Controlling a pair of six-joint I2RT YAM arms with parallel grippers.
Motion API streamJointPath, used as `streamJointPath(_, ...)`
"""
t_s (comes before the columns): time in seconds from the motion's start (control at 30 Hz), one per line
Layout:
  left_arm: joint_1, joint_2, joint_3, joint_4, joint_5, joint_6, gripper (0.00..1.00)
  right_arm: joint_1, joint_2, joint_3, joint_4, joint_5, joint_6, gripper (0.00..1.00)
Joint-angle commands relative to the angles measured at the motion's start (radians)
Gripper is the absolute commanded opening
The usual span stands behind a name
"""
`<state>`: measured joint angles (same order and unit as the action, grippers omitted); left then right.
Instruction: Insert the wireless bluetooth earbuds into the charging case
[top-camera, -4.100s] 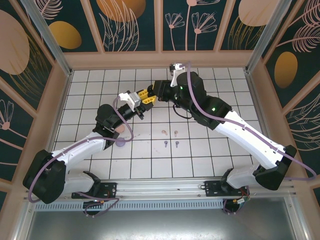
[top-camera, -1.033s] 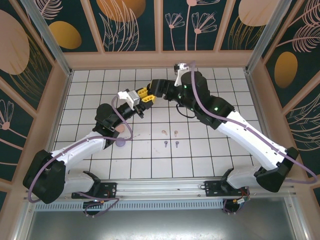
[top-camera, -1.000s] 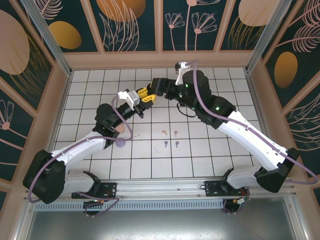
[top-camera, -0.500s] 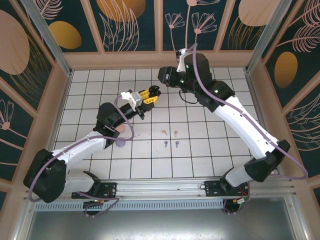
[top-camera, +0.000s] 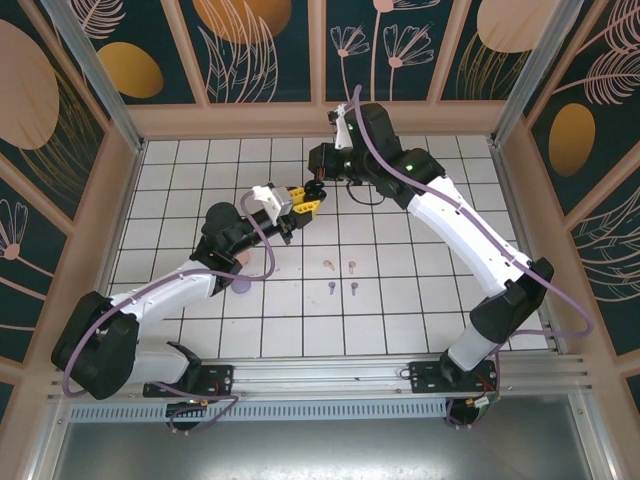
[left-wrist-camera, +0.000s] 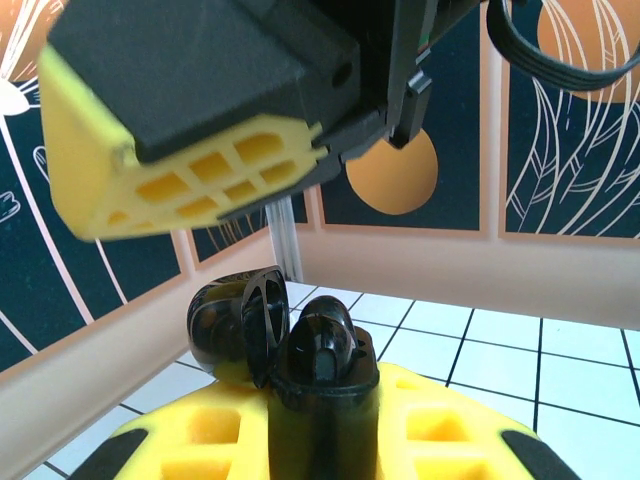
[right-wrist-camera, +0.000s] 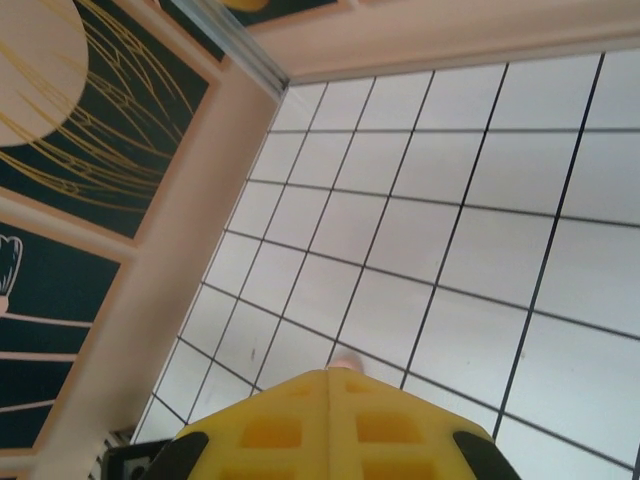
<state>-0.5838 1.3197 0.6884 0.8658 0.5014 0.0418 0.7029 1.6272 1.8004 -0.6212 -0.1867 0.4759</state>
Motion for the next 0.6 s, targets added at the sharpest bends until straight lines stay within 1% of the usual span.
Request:
streamJointPath(0.0, -0.005, 0.009, 0.041, 0.012, 0.022, 0.021, 0.0, -0.002, 0.003, 0.001, -0.051, -0.034, -0.023, 0.03)
streamJointPath(0.27, -0.005, 0.025, 0.056, 0.026, 0.004, 0.014, 0.0, 0.012, -0.045, -0.081, -0.084, -0.065, -0.023, 0.0)
streamJointPath(0.43, -0.005, 0.033, 0.062, 0.039, -0.018, 0.01, 0.0, 0.04, -0.131, -0.176, -0.083, -0.062, 0.003, 0.0)
streamJointPath(0.5, -0.005, 0.039, 0.063, 0.048, -0.024, -0.001, 0.0, 0.038, -0.171, -0.201, -0.078, -0.04, 0.016, 0.0)
streamJointPath(0.57, -0.005, 0.047, 0.061, 0.06, -0.026, -0.017, 0.0, 0.022, -0.215, -0.208, -0.072, 0.025, 0.035, 0.0)
